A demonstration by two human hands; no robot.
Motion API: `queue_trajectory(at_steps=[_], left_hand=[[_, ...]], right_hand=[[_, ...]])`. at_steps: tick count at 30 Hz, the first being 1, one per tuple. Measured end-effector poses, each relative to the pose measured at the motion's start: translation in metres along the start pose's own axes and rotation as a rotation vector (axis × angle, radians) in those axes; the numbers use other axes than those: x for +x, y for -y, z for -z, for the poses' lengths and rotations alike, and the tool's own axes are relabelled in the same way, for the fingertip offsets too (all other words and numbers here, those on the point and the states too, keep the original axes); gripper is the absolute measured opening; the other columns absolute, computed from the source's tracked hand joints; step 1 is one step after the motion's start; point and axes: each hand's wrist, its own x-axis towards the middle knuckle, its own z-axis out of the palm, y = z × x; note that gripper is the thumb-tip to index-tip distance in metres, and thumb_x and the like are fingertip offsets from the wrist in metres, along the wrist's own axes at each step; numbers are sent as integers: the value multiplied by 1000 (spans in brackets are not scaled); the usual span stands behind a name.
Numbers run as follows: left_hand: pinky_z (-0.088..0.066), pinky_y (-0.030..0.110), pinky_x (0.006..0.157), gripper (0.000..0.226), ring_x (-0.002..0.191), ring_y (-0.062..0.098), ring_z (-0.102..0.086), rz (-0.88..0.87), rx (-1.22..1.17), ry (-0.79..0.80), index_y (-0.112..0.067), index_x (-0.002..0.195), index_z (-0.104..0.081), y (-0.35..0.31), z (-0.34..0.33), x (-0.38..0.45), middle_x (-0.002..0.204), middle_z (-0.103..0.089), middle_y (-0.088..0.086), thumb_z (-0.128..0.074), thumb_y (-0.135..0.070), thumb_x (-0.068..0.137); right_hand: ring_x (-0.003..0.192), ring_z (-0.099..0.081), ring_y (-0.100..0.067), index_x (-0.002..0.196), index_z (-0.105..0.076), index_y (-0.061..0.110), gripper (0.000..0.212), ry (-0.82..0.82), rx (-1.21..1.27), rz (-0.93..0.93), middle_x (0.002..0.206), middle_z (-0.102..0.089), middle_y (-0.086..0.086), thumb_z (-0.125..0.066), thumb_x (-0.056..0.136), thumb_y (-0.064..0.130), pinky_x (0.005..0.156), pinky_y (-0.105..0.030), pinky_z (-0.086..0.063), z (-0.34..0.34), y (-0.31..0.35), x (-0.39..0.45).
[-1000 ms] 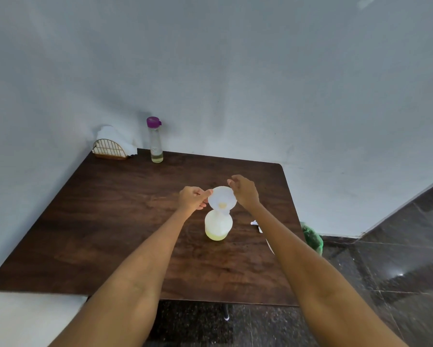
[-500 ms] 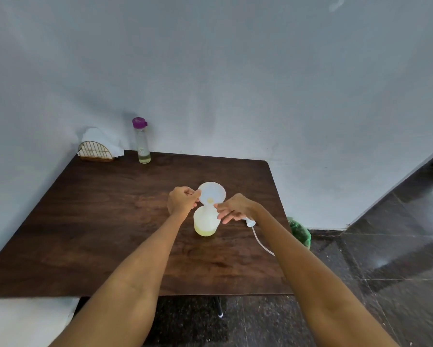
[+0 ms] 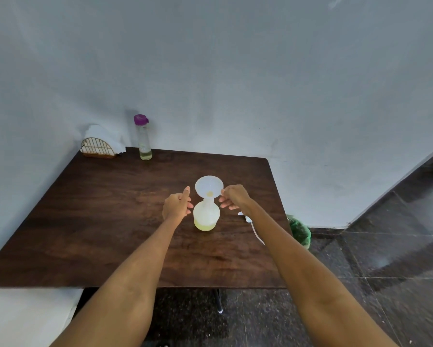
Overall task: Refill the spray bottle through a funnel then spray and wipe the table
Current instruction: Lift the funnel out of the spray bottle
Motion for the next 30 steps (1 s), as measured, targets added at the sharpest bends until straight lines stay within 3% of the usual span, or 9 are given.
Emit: queue_trajectory(at_steps=[9, 20, 25, 30], left_hand=[[-58, 39, 80, 50, 62, 18, -65, -13, 57, 26, -8, 90, -67, 2, 1, 1, 84, -72, 9, -39, -50, 95], [-59, 37, 80, 46, 73, 22, -68, 8, 105, 82, -7, 105, -62, 7, -2, 1, 91, -71, 10, -39, -46, 96], [-59, 36, 77, 41, 69, 20, -66, 22, 113, 75, -6, 107, -62, 12, -3, -1, 90, -72, 9, -43, -41, 97], [-58, 34, 77, 36, 85, 22, -66, 65, 94, 176, -10, 124, -55, 16, -8, -5, 111, -66, 10, -55, -28, 93]], right_hand=[[58, -59, -13, 104, -64, 0, 21, -7, -57, 20, 85, -65, -9, -50, 96, 14, 54, -19, -44, 0, 1, -4], [57, -58, -11, 96, -66, -1, 24, -63, -104, 125, 85, -68, -13, -47, 95, 13, 53, -17, -45, -1, -3, -6], [58, -58, -11, 93, -66, 1, 22, -67, -75, 147, 77, -64, -6, -47, 96, 13, 53, -16, -45, -1, -7, -7], [58, -59, -11, 88, -64, 4, 21, -56, -94, 161, 75, -64, -5, -47, 95, 12, 52, -17, -45, 1, -11, -9]])
